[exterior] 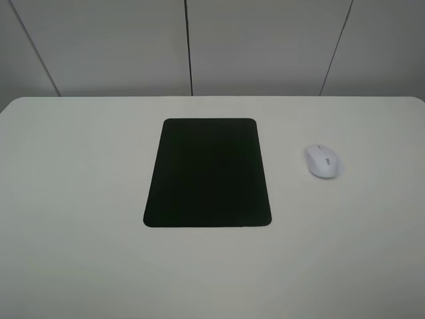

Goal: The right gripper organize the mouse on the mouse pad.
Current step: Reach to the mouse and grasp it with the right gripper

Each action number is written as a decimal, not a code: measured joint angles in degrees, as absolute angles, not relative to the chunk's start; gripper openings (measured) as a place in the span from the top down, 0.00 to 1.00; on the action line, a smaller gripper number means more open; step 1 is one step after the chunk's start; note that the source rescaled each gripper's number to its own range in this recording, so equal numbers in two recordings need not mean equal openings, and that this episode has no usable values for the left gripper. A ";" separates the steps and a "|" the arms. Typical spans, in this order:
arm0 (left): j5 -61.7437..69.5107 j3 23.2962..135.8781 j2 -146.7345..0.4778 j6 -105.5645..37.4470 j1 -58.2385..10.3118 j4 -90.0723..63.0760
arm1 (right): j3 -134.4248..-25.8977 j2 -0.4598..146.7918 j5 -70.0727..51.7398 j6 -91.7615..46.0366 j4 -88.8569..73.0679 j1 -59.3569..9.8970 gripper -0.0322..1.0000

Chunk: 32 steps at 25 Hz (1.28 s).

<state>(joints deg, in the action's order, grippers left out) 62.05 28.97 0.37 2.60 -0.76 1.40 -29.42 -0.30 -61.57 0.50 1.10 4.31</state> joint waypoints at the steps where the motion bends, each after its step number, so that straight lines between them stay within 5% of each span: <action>1: 62.05 28.97 0.37 2.60 -0.76 1.40 | -29.42 -0.30 -61.57 0.50 1.10 4.31 0.00; 32: 62.05 28.97 0.37 2.60 -0.76 1.40 | -30.47 2.23 -59.88 0.32 1.56 4.31 0.00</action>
<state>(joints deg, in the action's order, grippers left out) 62.05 28.97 0.37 2.60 -0.76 1.40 -30.47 2.23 -59.88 0.32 1.56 4.31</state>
